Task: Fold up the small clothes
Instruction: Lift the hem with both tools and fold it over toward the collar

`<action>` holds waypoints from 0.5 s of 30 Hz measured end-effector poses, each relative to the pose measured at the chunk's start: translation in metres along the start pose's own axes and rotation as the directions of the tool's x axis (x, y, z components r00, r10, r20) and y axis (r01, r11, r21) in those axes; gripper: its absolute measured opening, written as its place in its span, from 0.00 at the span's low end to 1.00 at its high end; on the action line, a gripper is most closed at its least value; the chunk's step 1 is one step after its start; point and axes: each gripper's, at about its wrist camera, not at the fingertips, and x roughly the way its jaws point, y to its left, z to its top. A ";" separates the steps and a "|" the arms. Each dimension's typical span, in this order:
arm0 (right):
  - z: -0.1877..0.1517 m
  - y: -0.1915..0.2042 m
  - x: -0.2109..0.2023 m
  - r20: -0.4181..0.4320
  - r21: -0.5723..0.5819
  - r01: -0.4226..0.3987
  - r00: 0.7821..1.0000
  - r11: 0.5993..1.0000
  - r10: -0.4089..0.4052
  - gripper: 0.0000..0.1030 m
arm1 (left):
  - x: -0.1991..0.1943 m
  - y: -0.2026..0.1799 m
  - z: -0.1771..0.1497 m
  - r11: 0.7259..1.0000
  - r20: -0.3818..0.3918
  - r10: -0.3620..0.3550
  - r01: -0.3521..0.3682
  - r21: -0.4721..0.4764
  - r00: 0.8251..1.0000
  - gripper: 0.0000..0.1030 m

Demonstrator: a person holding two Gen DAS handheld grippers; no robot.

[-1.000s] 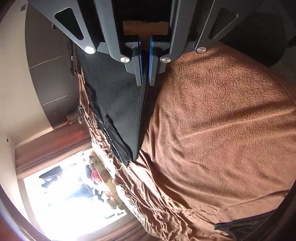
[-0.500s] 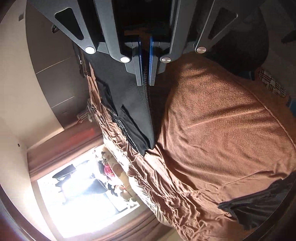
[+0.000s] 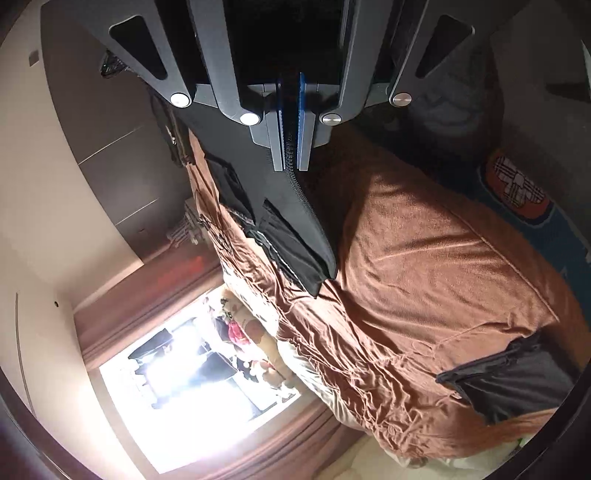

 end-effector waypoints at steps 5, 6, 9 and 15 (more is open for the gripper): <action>-0.011 -0.005 -0.012 0.002 -0.011 -0.005 1.000 1.000 0.005 0.02 | -0.019 -0.003 -0.016 1.000 0.001 0.002 -0.002 0.013 1.000 0.05; -0.012 -0.006 -0.014 0.002 -0.012 -0.006 1.000 1.000 0.006 0.02 | -0.023 -0.003 -0.020 1.000 -0.001 0.005 -0.005 0.016 1.000 0.05; -0.015 -0.007 -0.019 0.004 -0.013 -0.011 1.000 1.000 0.011 0.02 | -0.032 -0.003 -0.029 1.000 0.000 0.006 -0.006 0.019 1.000 0.05; -0.017 -0.009 -0.024 0.007 -0.021 -0.017 1.000 1.000 0.017 0.02 | -0.042 -0.003 -0.036 1.000 0.016 0.004 -0.004 0.019 1.000 0.05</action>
